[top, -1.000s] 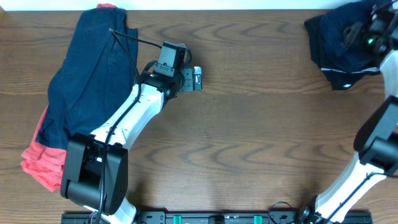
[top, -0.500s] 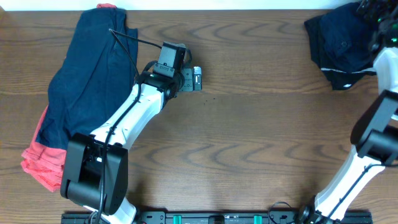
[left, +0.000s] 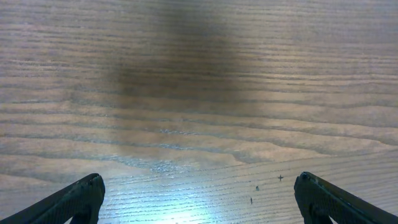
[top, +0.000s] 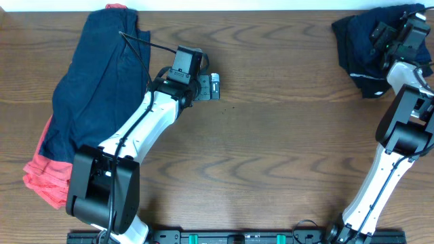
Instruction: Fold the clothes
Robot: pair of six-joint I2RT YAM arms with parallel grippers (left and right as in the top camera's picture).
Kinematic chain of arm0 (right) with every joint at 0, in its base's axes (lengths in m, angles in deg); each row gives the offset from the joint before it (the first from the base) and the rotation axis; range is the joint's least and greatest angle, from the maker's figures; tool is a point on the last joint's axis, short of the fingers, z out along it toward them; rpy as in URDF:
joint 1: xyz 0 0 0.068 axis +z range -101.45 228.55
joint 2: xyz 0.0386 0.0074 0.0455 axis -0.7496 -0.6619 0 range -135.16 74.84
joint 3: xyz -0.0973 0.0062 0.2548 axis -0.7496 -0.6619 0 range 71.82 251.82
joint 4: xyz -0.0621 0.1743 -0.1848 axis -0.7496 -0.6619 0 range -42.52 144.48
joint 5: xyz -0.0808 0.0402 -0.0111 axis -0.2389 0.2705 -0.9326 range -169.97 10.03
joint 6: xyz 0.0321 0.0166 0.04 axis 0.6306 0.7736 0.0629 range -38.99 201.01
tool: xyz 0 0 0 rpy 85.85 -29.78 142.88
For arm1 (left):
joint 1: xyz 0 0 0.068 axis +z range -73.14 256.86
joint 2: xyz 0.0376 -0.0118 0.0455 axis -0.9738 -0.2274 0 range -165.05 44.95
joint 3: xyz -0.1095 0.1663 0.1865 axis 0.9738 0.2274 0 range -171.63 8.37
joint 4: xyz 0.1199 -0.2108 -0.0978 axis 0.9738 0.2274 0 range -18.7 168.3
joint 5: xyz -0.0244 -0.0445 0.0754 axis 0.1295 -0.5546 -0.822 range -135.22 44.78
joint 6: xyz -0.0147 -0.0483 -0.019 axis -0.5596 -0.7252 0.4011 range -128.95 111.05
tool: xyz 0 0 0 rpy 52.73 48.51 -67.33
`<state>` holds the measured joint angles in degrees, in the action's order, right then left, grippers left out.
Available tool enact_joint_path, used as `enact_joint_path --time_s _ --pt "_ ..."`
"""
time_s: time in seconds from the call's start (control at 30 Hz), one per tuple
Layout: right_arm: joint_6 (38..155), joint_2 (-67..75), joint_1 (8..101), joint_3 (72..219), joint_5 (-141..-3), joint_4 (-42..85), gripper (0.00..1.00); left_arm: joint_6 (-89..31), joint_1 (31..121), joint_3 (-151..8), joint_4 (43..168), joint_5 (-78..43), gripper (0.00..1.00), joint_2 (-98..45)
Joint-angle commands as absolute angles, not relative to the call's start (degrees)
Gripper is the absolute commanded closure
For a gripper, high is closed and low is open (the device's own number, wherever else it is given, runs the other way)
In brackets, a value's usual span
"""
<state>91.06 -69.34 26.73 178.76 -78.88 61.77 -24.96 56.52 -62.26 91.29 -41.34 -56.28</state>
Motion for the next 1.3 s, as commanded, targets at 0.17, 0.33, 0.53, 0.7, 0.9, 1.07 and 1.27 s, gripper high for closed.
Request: enact_joint_path --time_s 0.17,0.33,0.53,0.7,0.9,1.07,1.27 --pt "86.29 -74.71 28.08 176.44 -78.03 55.02 0.01 -24.02 56.8 -63.31 91.81 -41.87 0.01 -55.03" --pt "89.02 -72.2 30.05 176.44 -78.75 51.35 0.01 -24.02 56.8 -63.31 91.83 -41.84 0.01 -55.03" --pt "101.02 -71.52 34.71 176.44 -84.35 49.45 0.01 -24.0 56.8 -63.31 92.75 -41.87 0.01 -55.03" --pt "107.03 -71.52 36.98 176.44 -87.98 49.99 0.01 -24.0 56.8 -63.31 94.0 -41.87 0.01 -55.03" --pt "107.14 -71.52 36.7 176.64 -88.35 51.48 0.01 -23.98 56.8 -63.31 94.39 -41.89 0.01 -55.03" --pt "107.14 -71.52 35.87 176.84 -88.35 54.76 0.01 -23.98 56.8 -63.31 94.35 -41.89 0.01 -55.03" --pt "107.12 -71.52 34.95 178.04 -88.52 58.36 0.01 -23.98 56.8 -63.31 94.39 -41.89 0.01 -55.03"
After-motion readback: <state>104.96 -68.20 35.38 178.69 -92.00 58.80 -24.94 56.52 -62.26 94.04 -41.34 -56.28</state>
